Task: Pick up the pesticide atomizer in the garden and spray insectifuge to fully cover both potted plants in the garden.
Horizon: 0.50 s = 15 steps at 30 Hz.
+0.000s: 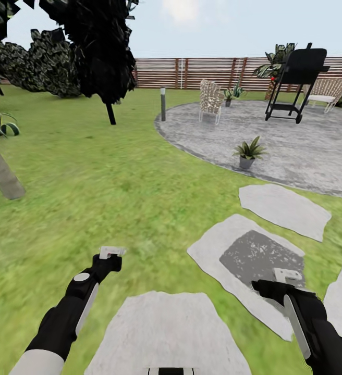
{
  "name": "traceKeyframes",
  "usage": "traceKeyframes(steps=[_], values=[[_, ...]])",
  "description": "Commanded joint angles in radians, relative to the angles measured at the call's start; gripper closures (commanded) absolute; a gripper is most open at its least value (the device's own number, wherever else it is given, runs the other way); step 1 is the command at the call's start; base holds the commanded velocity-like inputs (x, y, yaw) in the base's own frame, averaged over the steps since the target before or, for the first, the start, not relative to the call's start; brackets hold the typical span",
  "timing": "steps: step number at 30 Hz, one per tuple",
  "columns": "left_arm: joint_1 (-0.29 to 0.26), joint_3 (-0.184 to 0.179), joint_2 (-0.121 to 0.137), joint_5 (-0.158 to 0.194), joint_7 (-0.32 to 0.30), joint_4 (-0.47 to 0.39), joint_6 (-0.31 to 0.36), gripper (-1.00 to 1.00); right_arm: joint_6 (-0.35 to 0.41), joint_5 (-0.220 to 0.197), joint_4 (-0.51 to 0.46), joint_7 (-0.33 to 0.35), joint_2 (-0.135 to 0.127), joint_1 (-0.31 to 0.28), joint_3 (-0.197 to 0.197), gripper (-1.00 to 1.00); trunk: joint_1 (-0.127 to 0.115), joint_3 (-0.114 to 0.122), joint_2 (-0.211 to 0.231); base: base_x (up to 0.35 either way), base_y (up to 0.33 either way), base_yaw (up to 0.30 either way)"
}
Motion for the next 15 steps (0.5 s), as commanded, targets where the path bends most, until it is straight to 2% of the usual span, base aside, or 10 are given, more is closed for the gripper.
traceKeyframes(steps=[1,15], values=[[0.000,-0.001,0.001,-0.004,-0.003,-0.002,0.006,1.00,0.004,-0.006,-0.001,0.000,0.000,-0.001,-0.001,-1.00,0.000,-0.001,0.000,0.320,-0.143,-0.257],[0.000,0.000,0.001,-0.004,-0.003,-0.002,0.006,1.00,0.004,-0.006,-0.001,0.000,0.000,-0.001,-0.001,-1.00,0.000,-0.001,0.000,0.317,-0.150,-0.252]])
